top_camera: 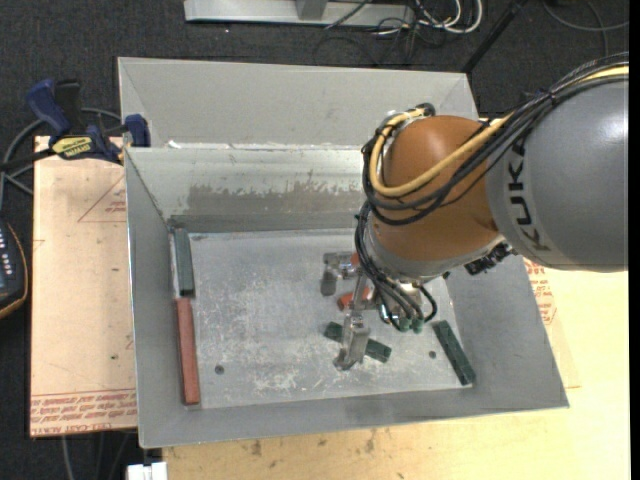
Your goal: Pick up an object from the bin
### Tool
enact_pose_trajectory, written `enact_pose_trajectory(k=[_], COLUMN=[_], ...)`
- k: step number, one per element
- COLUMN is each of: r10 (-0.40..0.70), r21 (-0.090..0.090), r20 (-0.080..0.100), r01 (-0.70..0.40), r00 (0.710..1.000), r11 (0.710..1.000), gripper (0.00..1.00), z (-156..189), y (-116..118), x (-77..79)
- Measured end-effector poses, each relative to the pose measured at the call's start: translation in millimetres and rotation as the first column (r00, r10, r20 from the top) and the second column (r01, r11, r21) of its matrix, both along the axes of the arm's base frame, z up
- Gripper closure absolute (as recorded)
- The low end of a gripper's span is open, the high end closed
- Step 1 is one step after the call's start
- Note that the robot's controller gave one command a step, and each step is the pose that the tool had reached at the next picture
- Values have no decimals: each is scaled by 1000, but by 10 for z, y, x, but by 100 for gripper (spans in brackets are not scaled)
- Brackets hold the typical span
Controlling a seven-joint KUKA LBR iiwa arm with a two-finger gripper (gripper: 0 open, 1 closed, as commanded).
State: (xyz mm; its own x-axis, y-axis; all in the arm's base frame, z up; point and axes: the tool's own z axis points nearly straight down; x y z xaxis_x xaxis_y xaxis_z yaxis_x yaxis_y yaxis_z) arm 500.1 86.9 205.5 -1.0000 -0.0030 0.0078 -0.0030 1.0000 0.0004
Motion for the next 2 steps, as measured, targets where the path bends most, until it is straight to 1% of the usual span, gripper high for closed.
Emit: enact_pose_trajectory(k=[1, 2], r10=[-30, -127], r21=[2, 2], r20=[17, 11], r01=[30, 127], r00=[999, 992], r11=[1000, 992], gripper=[0, 0], z=[-1374, -1050], y=[-675, -558], x=[-111, -12])
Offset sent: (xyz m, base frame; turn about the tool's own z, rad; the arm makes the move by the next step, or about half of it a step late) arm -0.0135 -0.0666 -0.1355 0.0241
